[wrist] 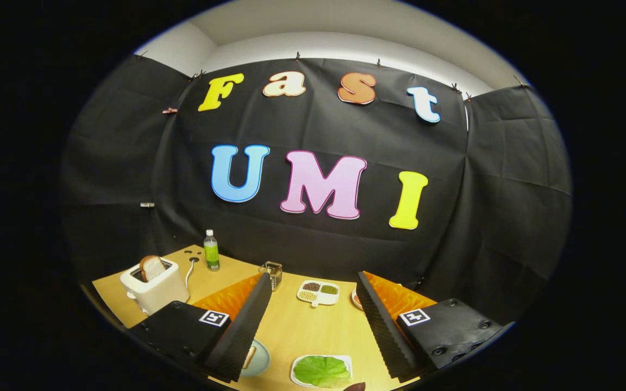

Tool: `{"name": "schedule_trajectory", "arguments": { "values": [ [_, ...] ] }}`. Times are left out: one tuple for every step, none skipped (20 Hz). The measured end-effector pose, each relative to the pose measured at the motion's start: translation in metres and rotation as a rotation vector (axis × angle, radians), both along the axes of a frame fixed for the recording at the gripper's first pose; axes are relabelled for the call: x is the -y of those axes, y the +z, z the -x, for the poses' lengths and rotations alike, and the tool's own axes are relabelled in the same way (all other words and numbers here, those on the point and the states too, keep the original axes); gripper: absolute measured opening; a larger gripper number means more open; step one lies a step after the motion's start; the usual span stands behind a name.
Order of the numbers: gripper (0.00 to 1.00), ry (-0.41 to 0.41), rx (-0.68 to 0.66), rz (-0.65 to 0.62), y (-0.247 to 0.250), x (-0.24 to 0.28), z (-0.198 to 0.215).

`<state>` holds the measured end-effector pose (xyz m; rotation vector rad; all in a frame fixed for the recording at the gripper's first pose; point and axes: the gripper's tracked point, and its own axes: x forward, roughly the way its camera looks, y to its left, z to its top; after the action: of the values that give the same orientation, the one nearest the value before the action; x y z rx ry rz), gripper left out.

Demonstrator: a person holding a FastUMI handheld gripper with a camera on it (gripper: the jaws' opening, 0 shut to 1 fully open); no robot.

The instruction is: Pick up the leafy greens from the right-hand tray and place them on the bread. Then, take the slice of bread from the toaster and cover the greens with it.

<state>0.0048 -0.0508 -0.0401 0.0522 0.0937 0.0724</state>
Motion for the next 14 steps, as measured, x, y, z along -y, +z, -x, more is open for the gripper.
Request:
{"name": "schedule_trajectory", "arguments": {
  "values": [
    [0.97, 0.022, -0.023, 0.014, -0.012, 0.003, 0.000],
    [0.97, 0.047, -0.050, 0.024, -0.025, 0.006, 0.000],
    [0.97, 0.074, -0.083, 0.026, -0.039, 0.009, 0.000],
    [0.98, 0.102, -0.118, 0.018, -0.054, 0.011, 0.001],
    [0.97, 0.127, -0.152, 0.007, -0.067, 0.013, 0.002],
    [0.98, 0.144, -0.186, 0.003, -0.082, 0.017, 0.002],
    [0.98, 0.157, -0.222, 0.006, -0.099, 0.023, 0.004],
    [0.98, 0.166, -0.254, 0.014, -0.116, 0.028, 0.004],
    [0.98, 0.177, -0.292, 0.026, -0.133, 0.032, 0.005],
    [0.98, 0.191, -0.325, 0.041, -0.150, 0.035, 0.005],
    [0.98, 0.213, -0.360, 0.057, -0.167, 0.037, 0.007],
    [0.98, 0.238, -0.394, 0.075, -0.184, 0.036, 0.011],
    [0.98, 0.262, -0.423, 0.093, -0.200, 0.034, 0.014],
    [0.97, 0.291, -0.449, 0.110, -0.214, 0.030, 0.016]
  ]
}}
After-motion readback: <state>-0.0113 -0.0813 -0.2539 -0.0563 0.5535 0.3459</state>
